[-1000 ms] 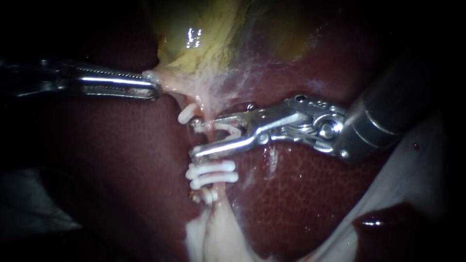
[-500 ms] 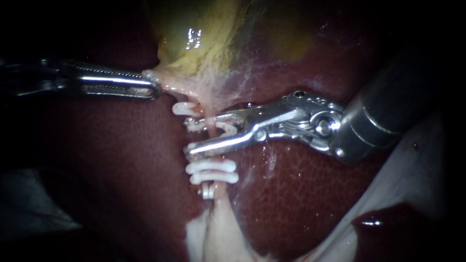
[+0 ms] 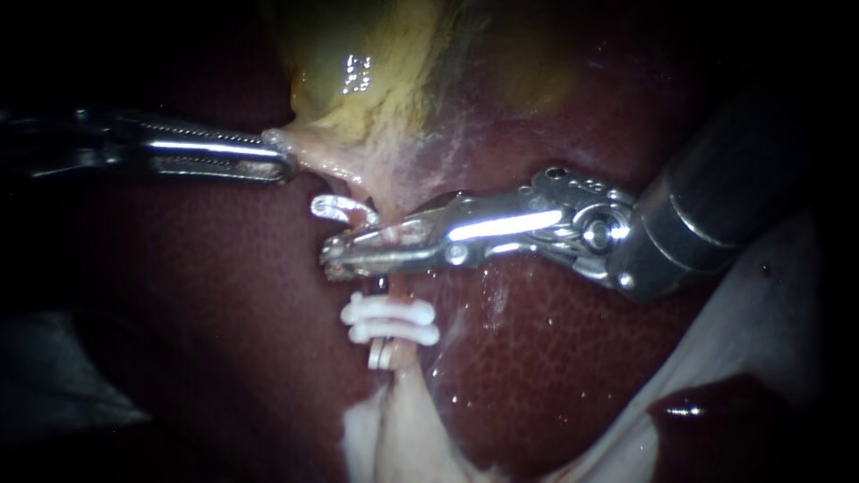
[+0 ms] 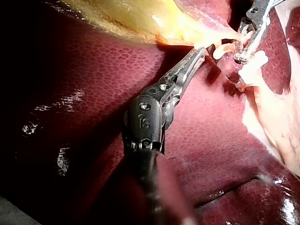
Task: Clipping third clip right tube
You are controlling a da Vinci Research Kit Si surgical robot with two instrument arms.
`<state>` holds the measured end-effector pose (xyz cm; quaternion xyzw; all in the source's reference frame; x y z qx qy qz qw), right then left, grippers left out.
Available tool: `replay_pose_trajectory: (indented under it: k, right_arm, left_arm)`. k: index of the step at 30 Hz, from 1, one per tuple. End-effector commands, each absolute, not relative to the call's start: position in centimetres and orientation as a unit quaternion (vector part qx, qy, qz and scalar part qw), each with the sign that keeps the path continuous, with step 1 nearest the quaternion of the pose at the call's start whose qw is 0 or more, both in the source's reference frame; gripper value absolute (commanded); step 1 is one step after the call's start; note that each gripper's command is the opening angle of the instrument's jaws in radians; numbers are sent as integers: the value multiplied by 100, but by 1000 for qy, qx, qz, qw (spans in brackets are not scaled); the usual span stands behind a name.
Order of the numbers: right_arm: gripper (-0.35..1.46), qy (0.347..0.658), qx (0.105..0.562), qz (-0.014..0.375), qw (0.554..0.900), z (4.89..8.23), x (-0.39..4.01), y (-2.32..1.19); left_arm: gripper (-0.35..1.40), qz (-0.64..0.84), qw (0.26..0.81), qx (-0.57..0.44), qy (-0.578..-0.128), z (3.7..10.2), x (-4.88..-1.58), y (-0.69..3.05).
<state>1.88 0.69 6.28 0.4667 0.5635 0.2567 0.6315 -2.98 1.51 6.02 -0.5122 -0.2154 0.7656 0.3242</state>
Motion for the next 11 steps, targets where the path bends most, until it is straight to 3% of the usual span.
replay_pose_trajectory:
  k: [1,11]
  right_arm:
    - [-35,564,466,257,632,628,188,69]
    - [-35,563,471,252,631,630,189,68]
  left_arm:
    - [-35,766,324,-512,-215,602,-298,151]
    - [-35,766,325,-512,-214,604,-298,152]
